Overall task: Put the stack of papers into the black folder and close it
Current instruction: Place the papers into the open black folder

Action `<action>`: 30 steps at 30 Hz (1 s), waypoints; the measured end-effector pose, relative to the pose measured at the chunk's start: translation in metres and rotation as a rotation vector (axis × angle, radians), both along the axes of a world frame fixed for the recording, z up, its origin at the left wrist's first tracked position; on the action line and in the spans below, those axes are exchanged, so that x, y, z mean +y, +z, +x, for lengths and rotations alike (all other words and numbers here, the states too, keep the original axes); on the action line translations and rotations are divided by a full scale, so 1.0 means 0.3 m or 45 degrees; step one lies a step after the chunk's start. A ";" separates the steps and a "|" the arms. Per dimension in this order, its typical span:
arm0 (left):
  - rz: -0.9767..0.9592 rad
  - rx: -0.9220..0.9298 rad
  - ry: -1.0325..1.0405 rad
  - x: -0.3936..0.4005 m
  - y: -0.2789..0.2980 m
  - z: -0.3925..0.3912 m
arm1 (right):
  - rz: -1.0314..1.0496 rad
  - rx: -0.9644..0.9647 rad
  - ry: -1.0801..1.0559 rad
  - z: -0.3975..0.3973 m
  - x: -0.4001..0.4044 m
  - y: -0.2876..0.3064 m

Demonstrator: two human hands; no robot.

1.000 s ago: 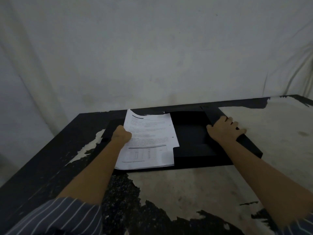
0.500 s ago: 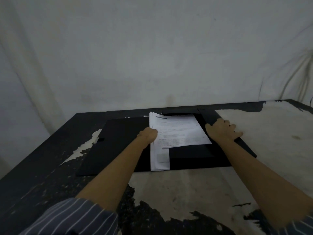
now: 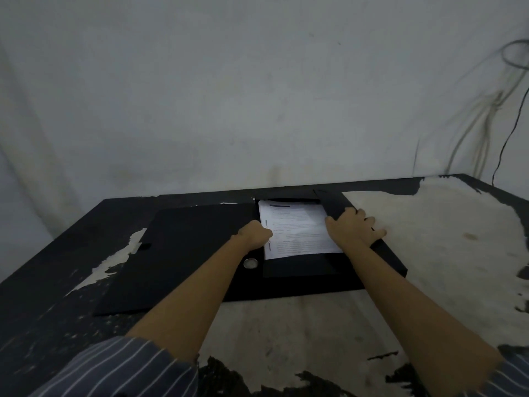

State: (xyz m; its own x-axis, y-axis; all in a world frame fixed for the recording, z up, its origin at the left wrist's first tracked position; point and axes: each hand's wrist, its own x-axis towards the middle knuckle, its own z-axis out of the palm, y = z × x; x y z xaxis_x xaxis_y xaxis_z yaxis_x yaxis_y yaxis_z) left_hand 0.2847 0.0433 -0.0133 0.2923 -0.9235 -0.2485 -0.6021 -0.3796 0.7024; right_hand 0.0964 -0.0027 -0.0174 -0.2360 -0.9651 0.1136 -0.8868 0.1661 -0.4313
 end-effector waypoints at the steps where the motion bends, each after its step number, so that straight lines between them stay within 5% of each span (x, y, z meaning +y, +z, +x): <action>1: 0.015 -0.024 -0.009 -0.002 0.002 -0.012 | -0.005 0.003 0.002 0.001 0.000 -0.001; 8: 0.151 -0.493 -0.130 -0.022 -0.011 -0.054 | -0.023 0.031 0.008 0.008 -0.002 -0.011; 14: 0.084 -0.651 -0.151 -0.002 0.001 -0.039 | 0.032 0.123 0.123 0.016 0.014 0.007; 30: 0.114 -0.881 0.223 0.360 -0.051 0.533 | -0.091 0.252 1.249 0.543 0.345 -0.014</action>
